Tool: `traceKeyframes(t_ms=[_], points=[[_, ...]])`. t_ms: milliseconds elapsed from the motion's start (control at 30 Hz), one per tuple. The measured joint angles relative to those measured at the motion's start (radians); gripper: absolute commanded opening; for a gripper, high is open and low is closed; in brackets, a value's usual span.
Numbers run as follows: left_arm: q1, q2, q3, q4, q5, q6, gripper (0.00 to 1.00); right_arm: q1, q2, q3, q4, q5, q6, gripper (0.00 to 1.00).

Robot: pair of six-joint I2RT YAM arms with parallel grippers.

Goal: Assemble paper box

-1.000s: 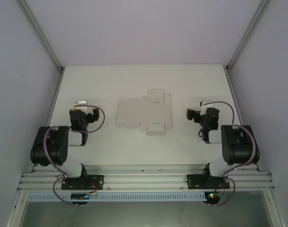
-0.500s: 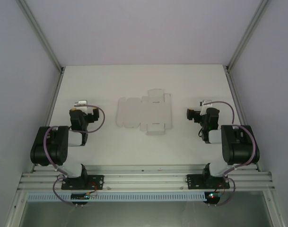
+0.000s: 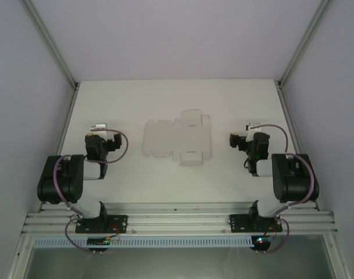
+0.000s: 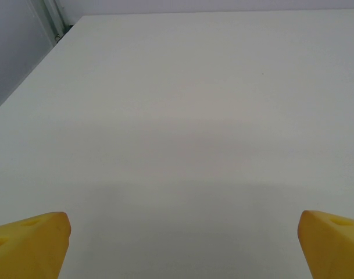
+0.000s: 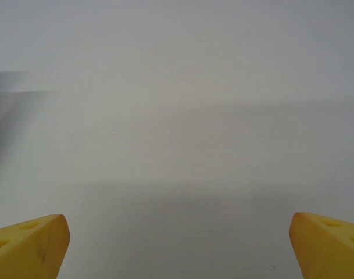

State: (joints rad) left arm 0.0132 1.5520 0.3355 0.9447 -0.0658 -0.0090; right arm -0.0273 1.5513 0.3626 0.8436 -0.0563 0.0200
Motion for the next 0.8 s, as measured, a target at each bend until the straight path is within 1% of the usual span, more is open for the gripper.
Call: traceKeyframes(t_ms=[133,200,267,433,600,733,800], points=[[0.000,-0.010,0.005,-0.030,-0.002,-0.003,1.00,0.000,-0.001,0.000,-0.001,0.000,0.000,0.99],[0.000,-0.045,0.019,-0.084,-0.002,-0.003,1.00,0.000,-0.018,0.000,-0.018,0.001,0.003,0.99],[0.000,-0.106,0.032,-0.133,-0.002,-0.003,1.00,0.000,-0.070,0.007,-0.076,0.006,0.004,0.99],[0.000,-0.259,0.079,-0.266,0.012,-0.031,1.00,0.015,-0.222,0.118,-0.288,0.045,0.004,0.99],[0.000,-0.359,0.173,-0.469,0.082,-0.100,1.00,0.085,-0.333,0.274,-0.527,0.069,0.028,0.99],[-0.007,-0.379,0.278,-0.652,0.147,-0.163,1.00,0.150,-0.359,0.391,-0.729,0.064,0.082,0.99],[-0.018,-0.370,0.335,-0.749,0.188,-0.184,0.99,0.178,-0.357,0.439,-0.819,0.051,0.126,0.97]])
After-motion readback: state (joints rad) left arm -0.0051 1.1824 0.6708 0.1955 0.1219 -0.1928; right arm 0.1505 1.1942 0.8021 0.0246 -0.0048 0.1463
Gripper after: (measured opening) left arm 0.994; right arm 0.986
